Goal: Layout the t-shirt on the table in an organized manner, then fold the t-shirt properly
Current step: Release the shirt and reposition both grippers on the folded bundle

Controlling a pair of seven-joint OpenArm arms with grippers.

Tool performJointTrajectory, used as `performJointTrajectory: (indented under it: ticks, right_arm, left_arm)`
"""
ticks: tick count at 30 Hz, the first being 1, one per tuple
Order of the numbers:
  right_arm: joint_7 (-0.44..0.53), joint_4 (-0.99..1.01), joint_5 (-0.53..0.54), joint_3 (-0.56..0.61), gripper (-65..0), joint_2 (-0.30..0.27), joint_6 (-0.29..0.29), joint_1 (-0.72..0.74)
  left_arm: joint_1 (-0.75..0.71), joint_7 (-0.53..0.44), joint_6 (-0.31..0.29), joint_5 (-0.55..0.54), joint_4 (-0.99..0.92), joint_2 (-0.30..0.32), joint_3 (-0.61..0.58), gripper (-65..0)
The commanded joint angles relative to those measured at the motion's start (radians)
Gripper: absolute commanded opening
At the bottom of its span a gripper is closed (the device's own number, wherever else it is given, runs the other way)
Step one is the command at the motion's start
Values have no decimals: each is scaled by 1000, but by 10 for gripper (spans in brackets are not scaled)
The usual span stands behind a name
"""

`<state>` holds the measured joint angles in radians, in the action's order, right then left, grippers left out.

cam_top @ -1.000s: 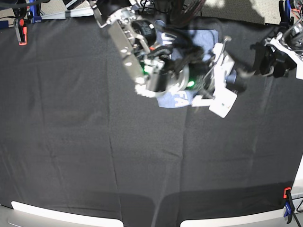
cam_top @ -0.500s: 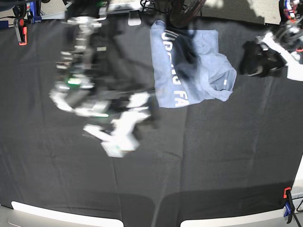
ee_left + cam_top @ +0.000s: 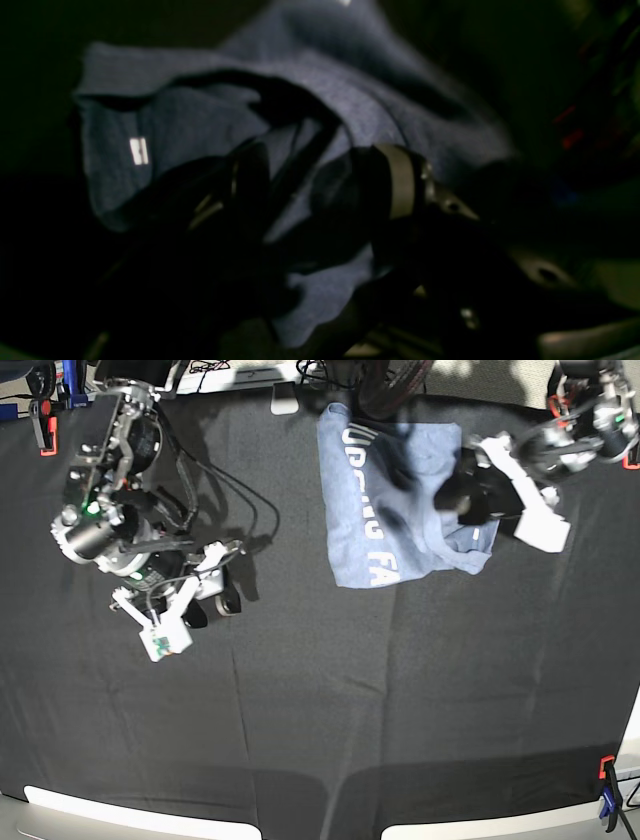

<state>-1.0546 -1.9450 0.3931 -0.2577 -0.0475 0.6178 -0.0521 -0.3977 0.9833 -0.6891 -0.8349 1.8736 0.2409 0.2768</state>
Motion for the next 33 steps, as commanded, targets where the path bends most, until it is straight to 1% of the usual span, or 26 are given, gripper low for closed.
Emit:
performJointTrajectory:
  ticks: [1,2,3,4,6,7,9,11,15,19,21,24,27,28,30,32,33]
  right_arm:
    - [19,-18,36,-3,-362,-5,3,15]
    - [16,-18,47,-4,-362,-5,3,15]
    - [16,-18,57,-4,-362,-5,3,15]
    - [15,-18,56,-4,-362,-5,3,15]
    - [15,-18,56,-4,-362,-5,3,15]
    - [15,-18,56,-4,-362,-5,3,15]
    - [17,-18,56,-4,-362,-5,3,16]
    - [21,-18,57,-4,-362,-5,3,16]
    - [25,-18,68,-4,-362,-5,3,16]
    - [25,-18,121,-3,-362,-5,5,16]
    - [24,-18,133,-3,-362,-5,10,16]
    - [21,-18,135,-3,-362,-5,19,16]
    - [16,-18,135,-3,-362,-5,19,16]
    - [16,-18,135,-3,-362,-5,19,16]
    - [16,-18,135,-3,-362,-5,19,16]
    - [16,-18,135,-3,-361,-5,19,16]
    - [16,-18,136,-3,-362,-5,19,16]
  left_arm:
    - [2,-28,-9,-1,18,6,-5,-358]
    - [1,-35,-9,13,18,6,-11,-364]
    - [0,-37,-9,16,18,6,-11,-396]
    - [0,-37,-9,15,18,6,-10,-449]
    - [-2,-32,-9,1,19,6,-6,-601]
    - [-5,-17,-9,-30,19,6,1,-650]
    - [-19,12,-9,-103,26,6,31,-650]
    - [-45,32,-9,-151,45,6,84,-650]
    - [-117,42,-9,-169,72,6,215,-650]
    - [-183,51,-9,-151,72,6,291,-650]
    - [-202,74,-9,-105,72,6,300,-650]
    - [-207,150,-9,-23,72,6,298,-650]
    - [-206,253,-9,6,72,6,298,-650]
    - [-206,275,-9,4,72,6,298,-640]
    - [-206,270,-9,4,72,7,298,-566]
    - [-201,223,-9,4,72,7,299,-484]
    - [-200,180,-9,3,72,10,299,-447]
